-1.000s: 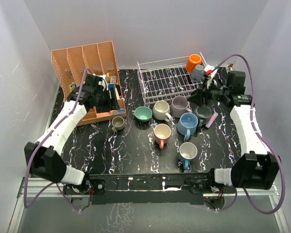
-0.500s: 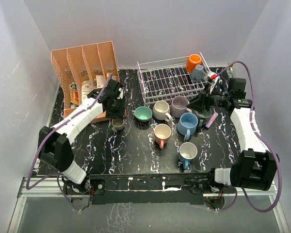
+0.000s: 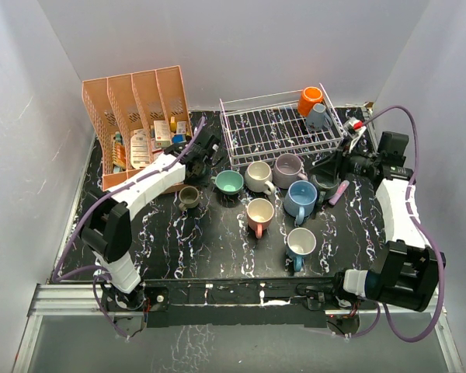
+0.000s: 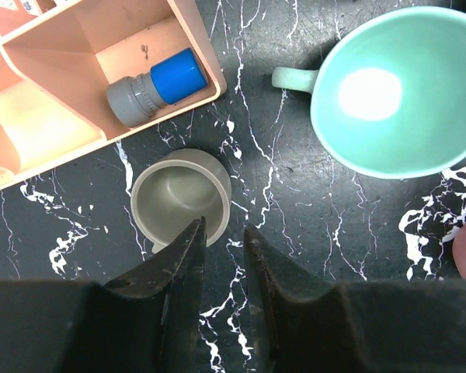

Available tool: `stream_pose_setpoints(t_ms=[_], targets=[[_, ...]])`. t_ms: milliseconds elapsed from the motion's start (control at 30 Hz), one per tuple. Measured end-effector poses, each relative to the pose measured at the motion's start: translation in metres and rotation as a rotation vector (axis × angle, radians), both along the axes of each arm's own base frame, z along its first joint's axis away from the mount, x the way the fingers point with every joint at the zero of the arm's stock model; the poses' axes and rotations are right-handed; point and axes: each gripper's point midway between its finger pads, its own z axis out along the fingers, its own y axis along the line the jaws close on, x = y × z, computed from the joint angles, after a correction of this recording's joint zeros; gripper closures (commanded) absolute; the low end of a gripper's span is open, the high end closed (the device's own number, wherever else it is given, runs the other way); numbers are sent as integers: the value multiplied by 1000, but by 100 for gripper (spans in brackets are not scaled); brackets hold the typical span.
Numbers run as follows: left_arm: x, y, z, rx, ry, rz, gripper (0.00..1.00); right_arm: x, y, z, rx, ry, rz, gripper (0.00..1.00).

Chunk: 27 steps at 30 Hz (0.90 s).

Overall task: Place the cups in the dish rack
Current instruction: Pick up the cup at the center of the board.

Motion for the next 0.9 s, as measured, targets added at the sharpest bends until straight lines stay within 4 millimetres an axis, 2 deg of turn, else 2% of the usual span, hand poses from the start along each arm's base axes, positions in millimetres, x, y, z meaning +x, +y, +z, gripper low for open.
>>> stream_pose_setpoints(t_ms=[200, 333, 500, 633, 900], targets=[[2, 3, -13, 9, -11, 37, 72, 1, -3, 7, 13, -13, -15, 57], [3, 5, -29, 39, 3, 95, 70, 1, -2, 10, 27, -15, -8, 57], [-10, 9, -55, 62, 40, 133, 69, 0, -1, 6, 42, -1, -6, 57], [-19, 11, -67, 63, 59, 145, 70, -1, 0, 3, 48, 13, -8, 57], [-17, 8, -80, 59, 64, 156, 89, -1, 0, 4, 55, 15, -6, 57]])
